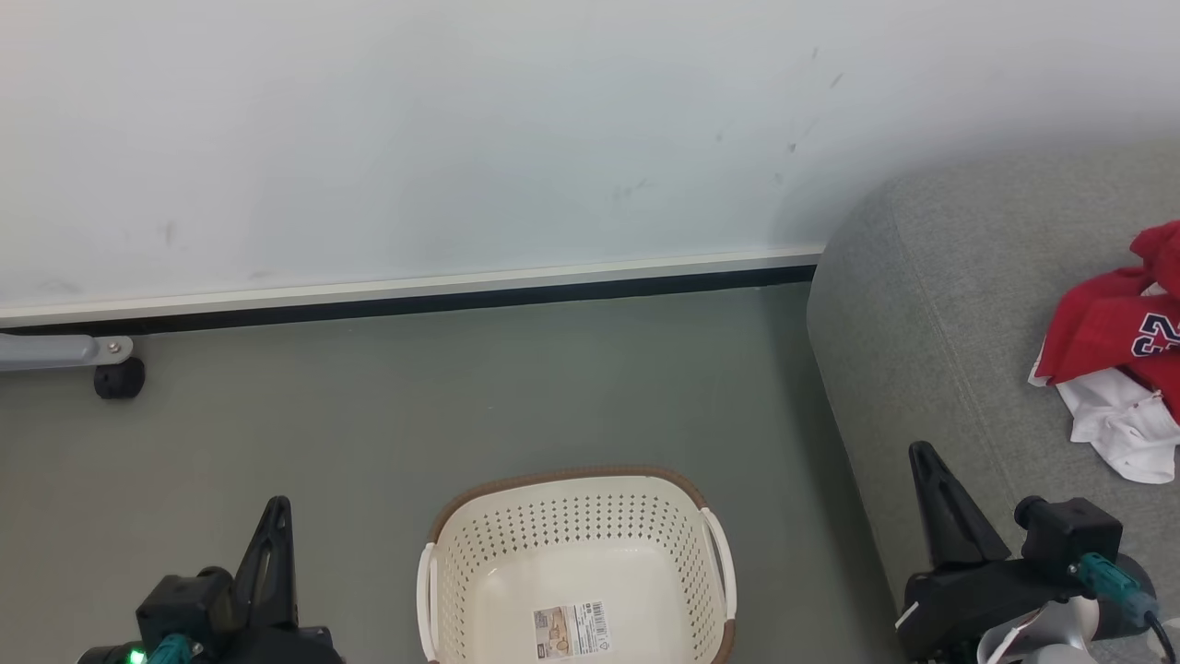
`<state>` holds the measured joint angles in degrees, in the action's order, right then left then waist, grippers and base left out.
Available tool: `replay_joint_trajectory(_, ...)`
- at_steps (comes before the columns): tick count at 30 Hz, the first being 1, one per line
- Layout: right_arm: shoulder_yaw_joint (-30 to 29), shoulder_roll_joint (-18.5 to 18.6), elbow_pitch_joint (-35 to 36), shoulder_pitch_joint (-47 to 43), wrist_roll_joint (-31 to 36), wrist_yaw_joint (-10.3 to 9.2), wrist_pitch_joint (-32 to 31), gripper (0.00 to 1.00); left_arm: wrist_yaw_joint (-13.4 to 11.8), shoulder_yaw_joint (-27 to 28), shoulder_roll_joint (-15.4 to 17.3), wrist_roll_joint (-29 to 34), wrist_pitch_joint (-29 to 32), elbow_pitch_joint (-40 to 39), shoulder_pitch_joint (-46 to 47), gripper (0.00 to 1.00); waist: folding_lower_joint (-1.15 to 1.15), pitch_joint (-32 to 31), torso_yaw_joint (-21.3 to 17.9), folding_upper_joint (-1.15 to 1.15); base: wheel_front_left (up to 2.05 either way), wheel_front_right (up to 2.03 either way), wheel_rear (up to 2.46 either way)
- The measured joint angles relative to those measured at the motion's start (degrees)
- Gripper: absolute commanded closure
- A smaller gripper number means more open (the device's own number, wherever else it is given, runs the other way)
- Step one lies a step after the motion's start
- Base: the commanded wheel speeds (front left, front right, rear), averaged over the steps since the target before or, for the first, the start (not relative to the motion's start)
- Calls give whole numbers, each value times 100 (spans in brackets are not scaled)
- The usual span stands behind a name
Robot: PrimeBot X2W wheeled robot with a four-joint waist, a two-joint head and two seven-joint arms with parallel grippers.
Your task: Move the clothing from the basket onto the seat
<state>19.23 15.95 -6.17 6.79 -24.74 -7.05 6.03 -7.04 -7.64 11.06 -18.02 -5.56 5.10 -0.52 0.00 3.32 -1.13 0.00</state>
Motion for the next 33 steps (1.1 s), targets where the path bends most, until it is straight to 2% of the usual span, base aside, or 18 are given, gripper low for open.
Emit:
replay_joint_trajectory(9,-248,-110,-74,-30,-491,103,-101,100,104,132,-57,-457,121,115,-3,100,0,-30,10,0,0,0,0)
replay_joint_trajectory(15,-447,-200,-155,-30,-991,204,-202,100,208,212,-126,-1101,205,189,4,100,0,-54,18,0,0,0,0)
replay_joint_trajectory(33,-927,-445,-350,-31,-2225,453,-452,100,413,448,-274,-2447,449,388,72,100,0,-111,39,0,0,0,0)
